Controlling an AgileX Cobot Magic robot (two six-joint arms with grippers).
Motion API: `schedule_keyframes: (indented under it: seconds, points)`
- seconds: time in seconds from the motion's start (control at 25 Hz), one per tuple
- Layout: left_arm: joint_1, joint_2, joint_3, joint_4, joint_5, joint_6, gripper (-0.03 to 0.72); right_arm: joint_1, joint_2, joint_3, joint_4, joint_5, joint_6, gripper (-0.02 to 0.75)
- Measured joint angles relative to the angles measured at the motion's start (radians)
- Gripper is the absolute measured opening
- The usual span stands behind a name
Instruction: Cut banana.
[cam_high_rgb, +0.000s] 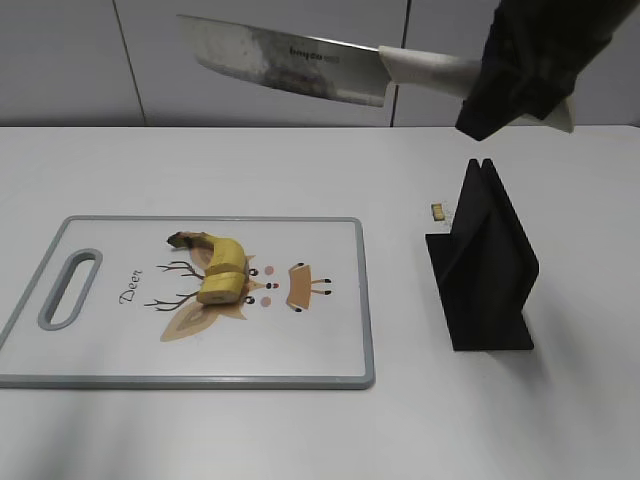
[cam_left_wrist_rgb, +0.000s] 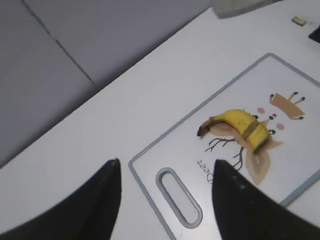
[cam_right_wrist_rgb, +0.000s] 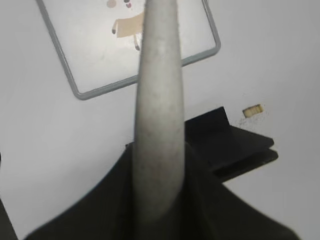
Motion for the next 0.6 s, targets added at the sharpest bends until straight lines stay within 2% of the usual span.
schedule_keyframes:
  seconds: [0.32,0.6]
  points:
    - [-0.115,0.222,-0.132,-0.001,-0.008,0.26,0.553,0.0,0.159,-0.095,0.128,0.013,-0.288,0.171]
    - [-0.132,0.421,-0.201,-0.007,-0.019,0.366,0.553,0.0,0.239,-0.125,0.15,-0.011,-0.388,0.171]
